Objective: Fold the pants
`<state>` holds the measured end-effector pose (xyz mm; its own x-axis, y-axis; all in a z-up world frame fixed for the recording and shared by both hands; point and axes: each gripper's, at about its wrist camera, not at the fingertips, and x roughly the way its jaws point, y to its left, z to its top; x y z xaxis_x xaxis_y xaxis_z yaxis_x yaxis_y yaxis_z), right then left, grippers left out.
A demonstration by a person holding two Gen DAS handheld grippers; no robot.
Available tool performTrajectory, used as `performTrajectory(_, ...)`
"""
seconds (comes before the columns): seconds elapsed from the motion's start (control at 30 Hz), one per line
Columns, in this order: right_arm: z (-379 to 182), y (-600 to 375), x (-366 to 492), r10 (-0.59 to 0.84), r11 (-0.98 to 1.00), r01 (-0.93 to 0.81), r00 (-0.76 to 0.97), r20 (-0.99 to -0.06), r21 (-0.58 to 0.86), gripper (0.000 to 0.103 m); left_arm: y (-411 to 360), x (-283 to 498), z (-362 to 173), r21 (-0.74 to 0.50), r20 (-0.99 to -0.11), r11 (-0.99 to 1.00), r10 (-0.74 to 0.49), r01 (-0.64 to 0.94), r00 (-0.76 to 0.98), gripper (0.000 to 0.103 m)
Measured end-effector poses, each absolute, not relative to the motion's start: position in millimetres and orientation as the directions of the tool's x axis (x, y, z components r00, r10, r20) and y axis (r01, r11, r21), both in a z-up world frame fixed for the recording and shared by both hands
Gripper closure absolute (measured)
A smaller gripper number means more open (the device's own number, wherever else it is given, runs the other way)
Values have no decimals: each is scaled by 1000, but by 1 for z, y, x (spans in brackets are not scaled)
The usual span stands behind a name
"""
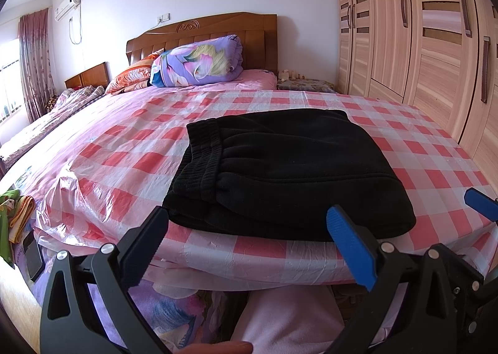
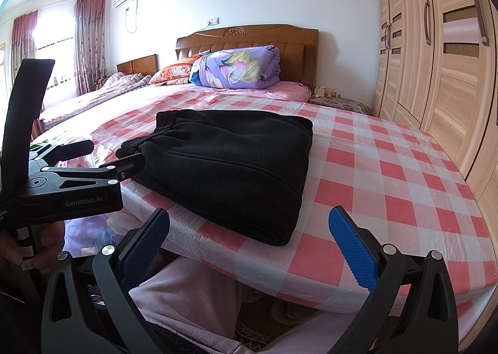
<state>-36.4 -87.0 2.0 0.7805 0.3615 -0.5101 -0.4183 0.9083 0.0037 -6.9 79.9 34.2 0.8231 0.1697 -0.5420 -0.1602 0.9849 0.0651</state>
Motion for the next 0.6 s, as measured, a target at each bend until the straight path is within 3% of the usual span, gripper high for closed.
performTrajectory(0.6,0,-85,-40,361,911,-413,781,-511,12,4,83,-10,27,37,-558,988,146,-151,817,1)
